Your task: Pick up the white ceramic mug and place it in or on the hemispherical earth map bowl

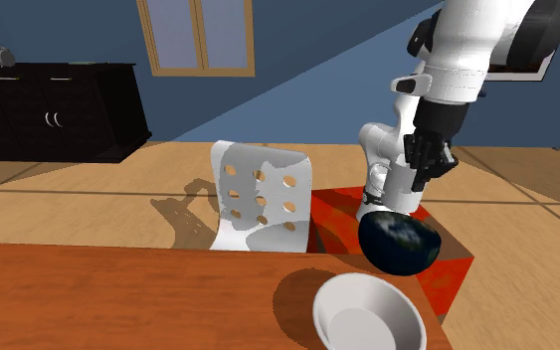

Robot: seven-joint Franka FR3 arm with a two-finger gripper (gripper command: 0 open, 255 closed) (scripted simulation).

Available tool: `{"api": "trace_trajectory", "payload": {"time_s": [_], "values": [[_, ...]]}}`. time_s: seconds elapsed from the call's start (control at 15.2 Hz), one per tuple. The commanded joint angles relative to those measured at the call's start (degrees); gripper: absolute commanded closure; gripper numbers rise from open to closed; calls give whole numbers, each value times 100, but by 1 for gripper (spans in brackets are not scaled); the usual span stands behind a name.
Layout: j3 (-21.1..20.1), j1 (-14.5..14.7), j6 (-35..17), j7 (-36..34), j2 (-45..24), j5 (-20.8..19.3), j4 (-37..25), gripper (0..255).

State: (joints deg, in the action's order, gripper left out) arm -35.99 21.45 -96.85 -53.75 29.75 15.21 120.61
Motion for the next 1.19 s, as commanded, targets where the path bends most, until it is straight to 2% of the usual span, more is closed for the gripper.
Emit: {"api": "trace_trajectory", "payload": {"time_s": [0.0,0.79,1.12], "values": [[-36,13,-161,1,10,26,166,255],[-256,69,-1082,19,-16,161,1052,255],[-256,69,-1082,19,-16,161,1052,255]]}}
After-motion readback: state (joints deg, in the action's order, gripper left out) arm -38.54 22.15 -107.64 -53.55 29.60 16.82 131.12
